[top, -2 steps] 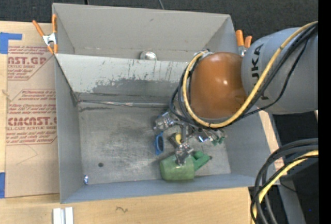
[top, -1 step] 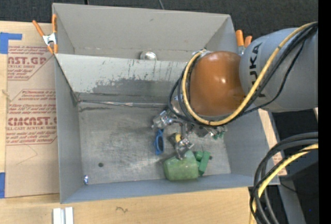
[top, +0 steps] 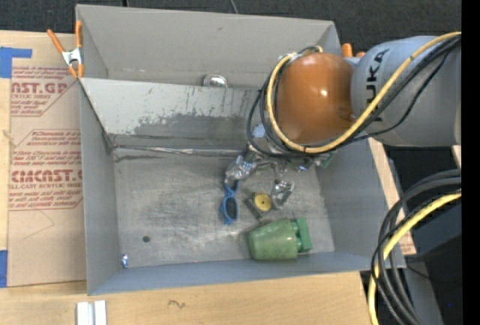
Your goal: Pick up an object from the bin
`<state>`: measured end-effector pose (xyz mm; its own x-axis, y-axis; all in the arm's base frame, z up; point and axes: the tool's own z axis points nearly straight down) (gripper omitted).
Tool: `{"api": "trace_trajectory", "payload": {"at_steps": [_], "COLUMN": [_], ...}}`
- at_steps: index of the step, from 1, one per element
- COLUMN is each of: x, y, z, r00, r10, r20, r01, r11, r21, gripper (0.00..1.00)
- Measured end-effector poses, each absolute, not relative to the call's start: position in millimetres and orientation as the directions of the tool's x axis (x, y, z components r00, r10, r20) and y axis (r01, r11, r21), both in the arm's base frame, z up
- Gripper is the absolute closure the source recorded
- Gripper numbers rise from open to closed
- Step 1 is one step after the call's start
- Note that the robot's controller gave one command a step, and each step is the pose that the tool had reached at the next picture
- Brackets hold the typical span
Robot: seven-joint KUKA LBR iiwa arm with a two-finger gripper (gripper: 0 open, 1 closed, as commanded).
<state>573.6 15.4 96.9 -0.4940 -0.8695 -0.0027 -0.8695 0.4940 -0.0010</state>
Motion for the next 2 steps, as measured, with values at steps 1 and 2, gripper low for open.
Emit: {"api": "trace_trajectory", "payload": {"at_steps": [1,2], "x": [568.4,568.3], "y": [19.2,2.4], "z": [77.5,76.1], "r00": [-0.227,-0.185], "r10": [-0.974,-0.983], "r20": [-0.010,-0.014], "r01": [-0.974,-0.983], "r11": [0.227,0.185], "r21": [-0.016,-0.018], "gripper": [0.00,0.00]}}
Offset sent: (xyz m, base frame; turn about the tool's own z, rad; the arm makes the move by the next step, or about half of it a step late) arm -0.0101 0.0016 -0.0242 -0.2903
